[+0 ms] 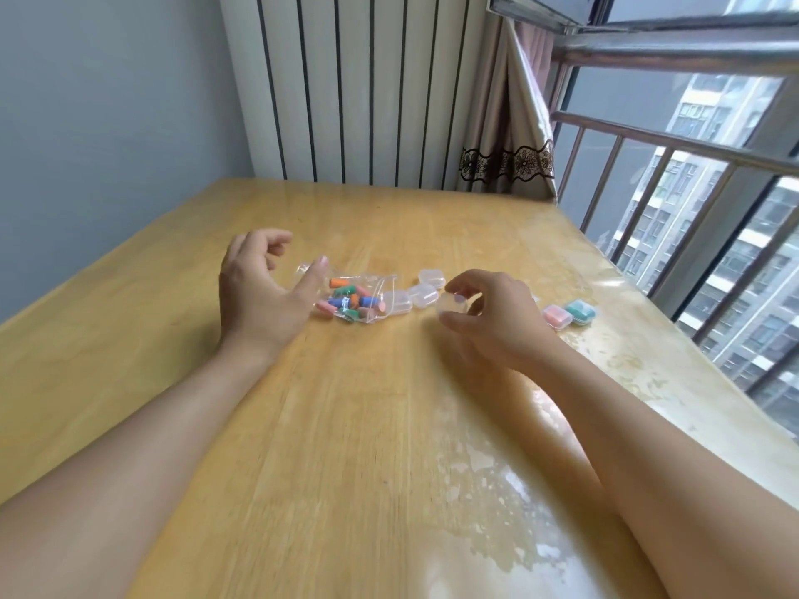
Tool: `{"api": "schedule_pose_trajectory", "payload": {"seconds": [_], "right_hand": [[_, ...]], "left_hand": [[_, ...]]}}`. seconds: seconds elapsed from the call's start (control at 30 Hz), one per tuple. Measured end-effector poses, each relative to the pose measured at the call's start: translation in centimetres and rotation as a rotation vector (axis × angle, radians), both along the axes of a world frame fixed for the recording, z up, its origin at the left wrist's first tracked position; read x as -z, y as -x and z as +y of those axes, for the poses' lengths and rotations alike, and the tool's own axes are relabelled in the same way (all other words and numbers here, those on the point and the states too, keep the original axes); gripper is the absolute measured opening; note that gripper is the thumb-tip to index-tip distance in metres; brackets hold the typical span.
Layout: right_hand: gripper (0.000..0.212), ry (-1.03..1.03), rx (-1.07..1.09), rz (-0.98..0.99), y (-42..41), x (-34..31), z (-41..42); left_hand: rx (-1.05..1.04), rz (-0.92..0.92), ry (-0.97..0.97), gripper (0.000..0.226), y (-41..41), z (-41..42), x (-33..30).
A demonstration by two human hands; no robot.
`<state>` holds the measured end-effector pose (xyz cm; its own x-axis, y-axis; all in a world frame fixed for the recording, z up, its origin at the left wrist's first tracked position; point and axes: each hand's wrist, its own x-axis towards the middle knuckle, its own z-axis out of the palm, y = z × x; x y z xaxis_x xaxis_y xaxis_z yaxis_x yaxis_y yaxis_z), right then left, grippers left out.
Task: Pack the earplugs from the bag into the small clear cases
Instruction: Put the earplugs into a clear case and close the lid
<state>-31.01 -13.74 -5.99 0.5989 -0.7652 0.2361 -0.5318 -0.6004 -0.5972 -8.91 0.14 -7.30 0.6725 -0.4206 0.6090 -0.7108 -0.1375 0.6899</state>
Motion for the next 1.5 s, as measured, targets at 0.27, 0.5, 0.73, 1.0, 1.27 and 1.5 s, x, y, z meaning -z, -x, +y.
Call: {"api": "schedule_pose_trajectory", "payload": {"seconds": [0.27,0.5,0.73,1.0,1.27,1.5], "right_hand": [[0.03,-1.246,-0.369,-0.706,0.8,-0.6,4.4],[0.033,-1.272,-0.366,-0.634,0.6,-0.5,3.8],[0.027,-0.85,-0.305,-0.604,1.4,-1.1,3.2],[0.017,-0.597,-0.314,-0.43,1.7,-1.4,3.8],[0.02,-0.54,-0.377,-0.352,2.1,-1.4,3.5],[0.035,-0.662,-0.44,-0.435,2.1,-1.3,3.2]], "left_hand": [[0.534,0.105,0.046,0.043,9.4,0.2,-0.6],[0.534,0.207,-0.032,0.032,8.8,0.4,-0.7],[0.58,0.437,-0.063,0.034,8.6,0.6,-0.6],[0.671,0.502,-0.087,0.032,8.9,0.7,-0.6],[0.735,0.596,-0.097,0.034,8.7,0.8,-0.8],[0.708,0.517,-0.059,0.039,8.5,0.8,-0.5]]}}
